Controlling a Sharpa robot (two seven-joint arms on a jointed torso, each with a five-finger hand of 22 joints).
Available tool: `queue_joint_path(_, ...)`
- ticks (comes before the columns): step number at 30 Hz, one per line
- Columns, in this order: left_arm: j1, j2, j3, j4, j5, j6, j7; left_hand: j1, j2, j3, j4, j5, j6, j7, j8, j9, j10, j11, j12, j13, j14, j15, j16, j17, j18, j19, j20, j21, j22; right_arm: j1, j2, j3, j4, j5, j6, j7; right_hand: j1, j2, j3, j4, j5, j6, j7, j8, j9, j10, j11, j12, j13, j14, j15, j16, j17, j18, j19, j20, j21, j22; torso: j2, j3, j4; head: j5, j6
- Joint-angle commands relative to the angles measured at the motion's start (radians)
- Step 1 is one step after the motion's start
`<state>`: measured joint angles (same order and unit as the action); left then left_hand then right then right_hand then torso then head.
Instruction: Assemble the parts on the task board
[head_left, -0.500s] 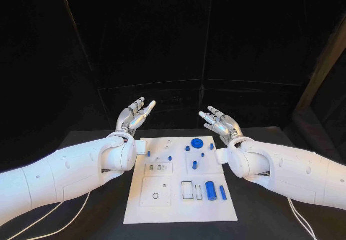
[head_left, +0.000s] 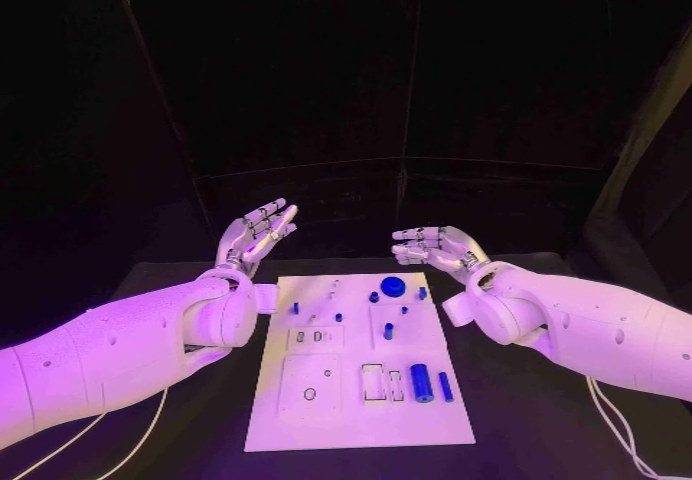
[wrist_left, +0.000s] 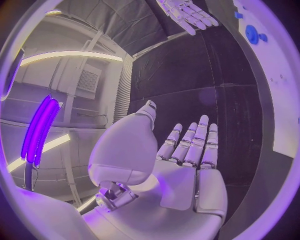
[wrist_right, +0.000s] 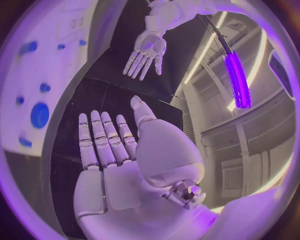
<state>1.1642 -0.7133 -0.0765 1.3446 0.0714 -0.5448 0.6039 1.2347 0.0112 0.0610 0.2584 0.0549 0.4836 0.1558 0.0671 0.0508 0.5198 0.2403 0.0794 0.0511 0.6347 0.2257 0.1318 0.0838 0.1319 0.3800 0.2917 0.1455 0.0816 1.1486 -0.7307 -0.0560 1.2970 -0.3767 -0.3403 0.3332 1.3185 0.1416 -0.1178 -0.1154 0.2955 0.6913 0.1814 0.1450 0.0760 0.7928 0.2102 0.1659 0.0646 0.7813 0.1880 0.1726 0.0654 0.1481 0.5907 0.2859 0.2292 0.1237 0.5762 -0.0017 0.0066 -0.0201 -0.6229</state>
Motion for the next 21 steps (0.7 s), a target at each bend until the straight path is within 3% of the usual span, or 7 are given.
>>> queue_joint_path(1,0.000,-0.005,0.000,0.008,0.018,0.025,0.038,0.093,0.003,-0.005,-0.089,0.001,0.323,0.113,0.054,0.021,0.340,-0.017,0.060,0.014,0.237,-0.039,0.083,0.021,0.041,0.302,-0.004,0.128,0.051,0.012,0.000,0.000,0.000,-0.253,-0.072,-0.032,0.065,0.008,0.009,-0.081,-0.030,0.199,0.046,0.008,-0.007,0.192,-0.035,0.013,-0.003,0.237,-0.044,0.030,0.001,0.038,0.164,-0.020,0.092,0.031,0.028,-0.0001,0.0058,-0.003,0.004)
queue_joint_path(5,0.000,-0.027,0.000,0.034,0.019,0.028,0.029,0.133,0.004,0.002,-0.146,0.002,0.382,0.099,0.064,0.019,0.395,-0.033,0.065,0.013,0.304,-0.058,0.102,0.023,0.052,0.364,-0.011,0.149,0.054,0.035,-0.006,0.001,-0.004,-0.332,-0.060,-0.057,0.062,0.014,0.012,-0.109,-0.029,0.227,0.039,-0.007,-0.011,0.225,-0.042,-0.004,-0.004,0.285,-0.059,0.021,0.002,0.037,0.199,-0.034,0.115,0.037,0.047,0.0012,0.0126,-0.008,0.019)
queue_joint_path(8,0.000,-0.053,0.000,0.073,0.019,0.031,0.020,0.139,0.007,0.007,-0.165,0.002,0.395,0.096,0.063,0.017,0.410,-0.037,0.061,0.013,0.315,-0.061,0.101,0.020,0.052,0.377,-0.014,0.150,0.052,0.056,-0.007,0.001,-0.011,-0.402,-0.031,-0.098,0.032,0.010,-0.006,-0.107,-0.062,0.238,0.038,-0.018,-0.011,0.238,-0.043,-0.017,-0.003,0.288,-0.057,0.002,0.001,0.036,0.202,-0.034,0.121,0.037,0.061,0.0015,0.0165,-0.009,0.024)
queue_joint_path(11,0.000,-0.079,0.000,0.116,0.019,0.036,0.013,0.135,0.010,0.009,-0.179,0.002,0.411,0.092,0.063,0.016,0.430,-0.043,0.059,0.014,0.333,-0.066,0.102,0.018,0.053,0.393,-0.018,0.152,0.049,0.072,-0.005,0.001,-0.017,-0.490,-0.008,-0.138,0.033,0.014,-0.013,-0.121,-0.061,0.252,0.035,-0.026,-0.010,0.252,-0.048,-0.026,-0.003,0.308,-0.062,-0.004,0.003,0.037,0.227,-0.041,0.142,0.045,0.072,0.0014,0.0202,-0.011,0.026)
queue_joint_path(16,0.000,-0.115,0.000,0.180,0.017,0.048,0.005,0.124,0.015,0.010,-0.196,0.002,0.443,0.080,0.063,0.016,0.477,-0.056,0.060,0.016,0.383,-0.082,0.111,0.027,0.054,0.435,-0.032,0.162,0.049,0.090,0.000,0.001,-0.017,-0.674,0.018,-0.202,0.060,0.022,-0.006,-0.176,-0.018,0.290,0.019,-0.035,-0.009,0.310,-0.072,-0.036,-0.002,0.414,-0.100,0.019,0.021,0.037,0.298,-0.083,0.221,0.083,0.089,0.0010,0.0276,-0.014,0.031)
queue_joint_path(19,0.000,-0.133,0.000,0.218,0.011,0.061,-0.003,0.118,0.018,0.012,-0.202,0.002,0.456,0.076,0.062,0.016,0.499,-0.062,0.059,0.018,0.403,-0.089,0.112,0.032,0.053,0.451,-0.038,0.165,0.047,0.097,0.007,0.002,-0.010,-0.820,0.027,-0.247,0.087,0.005,-0.002,-0.177,-0.017,0.314,0.010,-0.045,-0.009,0.350,-0.090,-0.052,-0.002,0.512,-0.133,0.052,0.046,0.033,0.341,-0.121,0.322,0.141,0.101,-0.0004,0.0326,-0.019,0.029)
queue_joint_path(21,0.000,-0.140,0.000,0.234,0.003,0.071,-0.008,0.114,0.020,0.012,-0.204,0.002,0.460,0.075,0.060,0.015,0.506,-0.064,0.058,0.018,0.409,-0.090,0.111,0.034,0.053,0.456,-0.040,0.165,0.046,0.098,0.012,0.002,-0.008,-0.889,0.036,-0.270,0.088,-0.002,-0.004,-0.175,-0.023,0.320,0.005,-0.052,-0.010,0.361,-0.093,-0.061,-0.002,0.554,-0.144,0.073,0.060,0.033,0.349,-0.132,0.368,0.169,0.107,-0.0012,0.0354,-0.022,0.029)
